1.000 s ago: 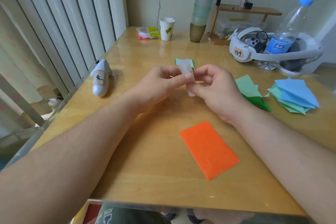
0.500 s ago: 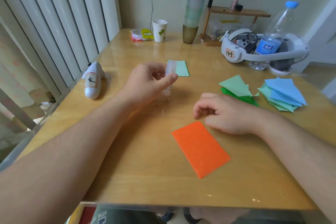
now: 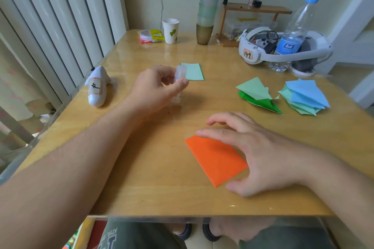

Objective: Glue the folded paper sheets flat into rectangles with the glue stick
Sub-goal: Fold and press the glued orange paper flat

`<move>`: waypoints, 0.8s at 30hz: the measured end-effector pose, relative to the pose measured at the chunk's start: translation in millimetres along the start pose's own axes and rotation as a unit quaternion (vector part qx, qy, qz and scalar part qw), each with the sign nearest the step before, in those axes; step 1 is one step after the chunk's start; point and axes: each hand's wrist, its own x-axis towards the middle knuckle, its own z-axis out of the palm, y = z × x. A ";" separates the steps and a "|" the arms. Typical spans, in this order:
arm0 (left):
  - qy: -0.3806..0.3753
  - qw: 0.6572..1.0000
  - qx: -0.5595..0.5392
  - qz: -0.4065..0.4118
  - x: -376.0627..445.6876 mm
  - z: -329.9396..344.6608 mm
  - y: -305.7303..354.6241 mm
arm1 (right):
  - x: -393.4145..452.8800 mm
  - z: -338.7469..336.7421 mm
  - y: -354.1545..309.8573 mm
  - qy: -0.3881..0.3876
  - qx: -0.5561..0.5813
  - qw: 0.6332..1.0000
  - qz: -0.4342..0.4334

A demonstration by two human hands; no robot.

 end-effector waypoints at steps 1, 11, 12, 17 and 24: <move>0.000 1.000 0.003 0.002 -0.4 0.3 0.0 | 1.4 2.2 2.4 0.016 0.004 1.000 -0.007; 0.019 1.000 -0.005 -0.002 -0.4 -3.7 -3.1 | 40.4 17.6 15.3 0.252 -0.036 0.967 -0.018; 0.018 1.000 -0.007 -0.001 -0.1 -4.4 -3.0 | 42.1 14.0 14.8 0.235 -0.007 0.972 -0.009; 0.020 1.000 0.002 0.000 -0.2 -7.3 -1.0 | 38.3 4.8 12.4 0.068 0.009 0.998 -0.012; 0.023 1.000 0.016 -0.010 -1.1 -7.5 1.6 | 66.3 8.3 18.9 0.181 -0.055 0.982 0.005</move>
